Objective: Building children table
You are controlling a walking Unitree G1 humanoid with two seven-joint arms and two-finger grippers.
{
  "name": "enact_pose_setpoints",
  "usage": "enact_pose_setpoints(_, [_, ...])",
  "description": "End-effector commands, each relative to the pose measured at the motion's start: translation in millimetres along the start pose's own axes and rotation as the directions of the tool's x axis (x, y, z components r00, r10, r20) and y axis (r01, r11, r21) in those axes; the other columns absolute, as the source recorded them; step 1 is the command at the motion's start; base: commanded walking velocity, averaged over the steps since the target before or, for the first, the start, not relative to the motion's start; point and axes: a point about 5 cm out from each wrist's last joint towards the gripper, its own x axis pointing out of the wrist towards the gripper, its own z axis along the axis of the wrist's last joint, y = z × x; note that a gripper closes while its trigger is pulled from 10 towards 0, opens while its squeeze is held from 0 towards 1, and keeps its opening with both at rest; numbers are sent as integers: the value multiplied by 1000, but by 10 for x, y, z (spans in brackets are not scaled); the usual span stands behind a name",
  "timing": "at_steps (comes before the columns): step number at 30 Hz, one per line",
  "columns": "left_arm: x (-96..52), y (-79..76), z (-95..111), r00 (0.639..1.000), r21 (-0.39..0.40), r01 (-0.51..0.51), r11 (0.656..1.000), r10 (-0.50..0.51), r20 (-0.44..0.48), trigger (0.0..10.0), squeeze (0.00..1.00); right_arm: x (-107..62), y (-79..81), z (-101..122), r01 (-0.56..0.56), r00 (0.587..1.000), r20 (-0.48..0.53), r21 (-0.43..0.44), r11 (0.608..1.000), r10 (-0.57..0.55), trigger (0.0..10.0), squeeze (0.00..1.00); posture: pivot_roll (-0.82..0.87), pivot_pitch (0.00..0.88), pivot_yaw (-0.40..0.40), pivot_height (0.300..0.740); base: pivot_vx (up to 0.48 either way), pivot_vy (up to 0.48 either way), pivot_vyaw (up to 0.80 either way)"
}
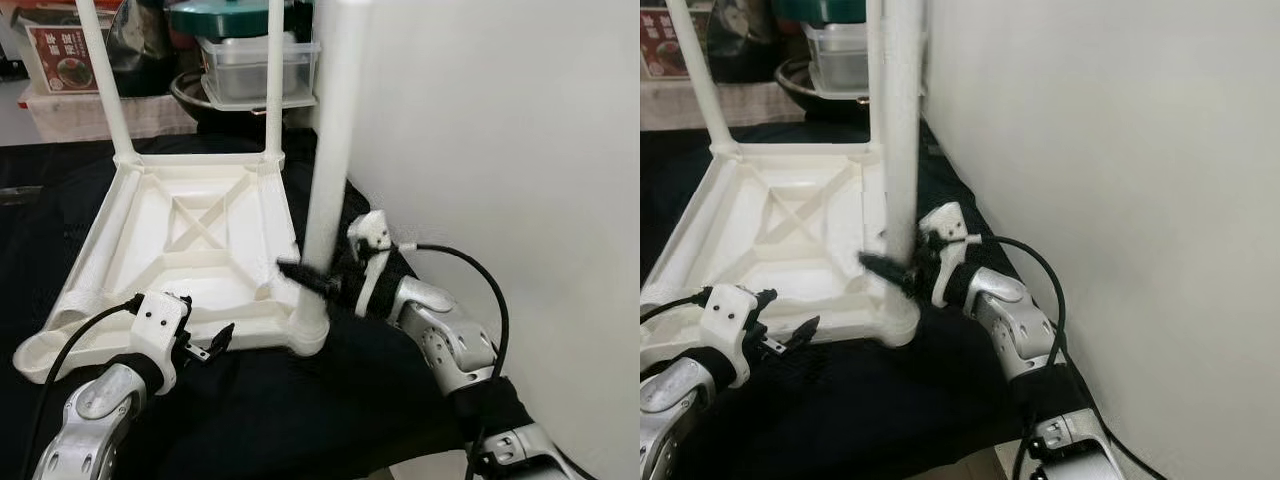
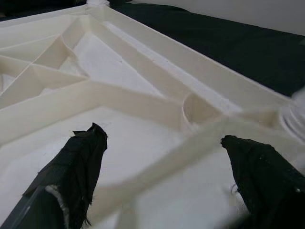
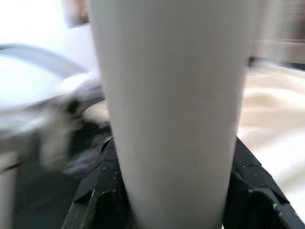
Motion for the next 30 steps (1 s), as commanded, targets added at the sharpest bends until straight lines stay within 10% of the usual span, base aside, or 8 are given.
enact_pose_setpoints(1, [2, -28, -3, 1000, -14, 8, 1000, -8, 1, 10000, 0, 113, 159, 12, -149, 988, 25, -1, 989, 149, 2078, 0, 190, 0, -117, 740, 0, 0, 0])
enact_pose_setpoints(6, [-37, -13, -6, 1000, -16, -2, 1000, 2, 0, 10000, 0, 222, 64, -60, 5, 1000, 8, 36, 999, -5, 0, 0, 203, 0, -126, 740, 0, 0, 0])
enact_pose_setpoints(10, [-58, -35, -38, 1000, -21, -5, 1000, 5, -8, 10000, 0, -141, -577, -402, 848, 530, -177, 86, 524, -829, 0, 0, 194, 0, -127, 740, 0, 0, 0])
enact_pose_setpoints(17, [-14, -50, -27, 1000, -20, 8, 1000, -8, -3, 10000, 0, -532, -536, -492, 958, 285, -157, 22, 286, -945, 0, 0, 174, 0, -109, 740, 0, 0, 0])
enact_pose_setpoints(20, [3, -44, -24, 1000, -18, 15, 1000, -15, -3, 10000, 0, -407, -404, -427, 911, 411, -103, 16, 411, -906, 10000, 0, 158, 0, -97, 740, 0, 0, 0])
enact_pose_setpoints(22, [14, -37, -23, 1000, -16, 18, 1000, -18, -3, 10000, 0, -306, -331, -358, 852, 523, -60, 40, 522, -850, 10000, 929, 154, 0, -97, 740, 0, 0, 0])
enact_pose_setpoints(25, [21, -37, -20, 1000, -16, 20, 1000, -20, -1, 10000, 0, -237, -340, -291, 785, 616, -41, 105, 610, -786, 10000, 1000, 156, 0, -100, 740, 0, 0, 0])
enact_pose_setpoints(30, [14, -37, -14, 1000, -17, 17, 1000, -17, 3, 10000, 0, -138, -408, -68, 682, 727, 31, 94, 726, -686, 10000, 0, 168, 0, -109, 740, 0, 0, 0])
